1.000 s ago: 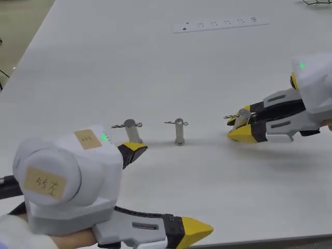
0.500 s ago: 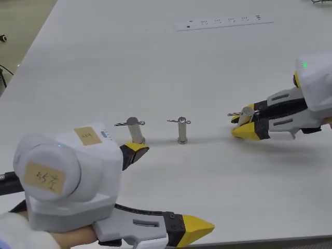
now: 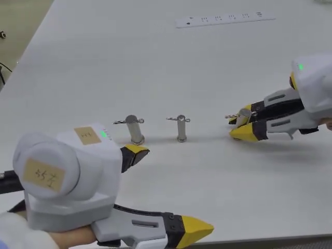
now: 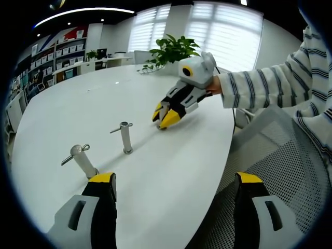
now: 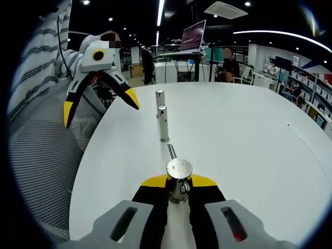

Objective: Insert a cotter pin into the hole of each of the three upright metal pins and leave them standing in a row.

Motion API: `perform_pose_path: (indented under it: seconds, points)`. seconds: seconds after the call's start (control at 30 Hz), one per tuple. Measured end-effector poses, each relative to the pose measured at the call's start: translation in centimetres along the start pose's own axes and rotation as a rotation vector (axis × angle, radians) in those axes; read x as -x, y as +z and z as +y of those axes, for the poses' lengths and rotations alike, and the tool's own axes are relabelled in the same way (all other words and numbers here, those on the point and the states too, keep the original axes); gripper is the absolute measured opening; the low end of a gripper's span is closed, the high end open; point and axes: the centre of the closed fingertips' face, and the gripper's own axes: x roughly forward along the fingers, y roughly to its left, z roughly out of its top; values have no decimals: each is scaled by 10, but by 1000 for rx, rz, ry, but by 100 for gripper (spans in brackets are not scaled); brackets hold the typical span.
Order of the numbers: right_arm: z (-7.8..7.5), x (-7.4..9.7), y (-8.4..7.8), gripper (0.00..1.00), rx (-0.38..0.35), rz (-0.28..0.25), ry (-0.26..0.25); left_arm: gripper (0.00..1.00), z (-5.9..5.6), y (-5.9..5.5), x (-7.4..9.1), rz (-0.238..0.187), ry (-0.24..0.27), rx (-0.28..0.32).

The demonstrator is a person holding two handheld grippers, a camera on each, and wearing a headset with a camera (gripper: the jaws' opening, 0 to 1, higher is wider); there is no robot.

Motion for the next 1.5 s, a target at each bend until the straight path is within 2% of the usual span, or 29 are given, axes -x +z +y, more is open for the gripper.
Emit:
perform_pose_path:
  seconds: [0.13,0.27,0.4,0.43,0.53,0.6,0.67,0.73,0.8,0.87,0.9,0.97,1.07,1.13,1.5]
  points:
    - [0,1,3,11,-2,-15,-6,93,0,1,1,0,2,-1]
    - [0,7,13,31,0,-39,-31,93,2,3,4,-5,11,-3]
    - [0,17,26,34,-28,-87,-72,93,9,8,12,-26,36,-1]
    - [-2,20,30,41,-34,-103,-98,93,11,9,14,-31,41,2]
    - [1,30,43,58,-78,-148,-126,93,16,11,21,-48,59,12]
    - [6,39,51,61,-81,-172,-135,93,22,13,27,-57,83,14]
    - [13,47,61,60,-105,-220,-148,94,26,14,32,-64,98,20]
    - [20,53,64,62,-131,-236,-158,94,30,15,36,-75,112,27]
    - [23,57,67,67,-154,-249,-180,94,34,16,43,-94,129,40]
    - [28,61,69,74,-213,-276,-207,94,36,16,46,-99,134,44]
    - [32,65,71,76,-214,-294,-212,94,38,15,48,-97,141,46]
    - [41,68,68,76,-241,-282,-216,94,42,12,52,-92,152,45]
    - [49,73,64,86,-329,-302,-243,94,47,10,56,-95,173,50]
    - [53,76,59,86,-391,-321,-251,95,49,9,59,-98,179,60]
    - [51,99,36,95,-536,-313,-365,96,46,4,64,-82,148,93]
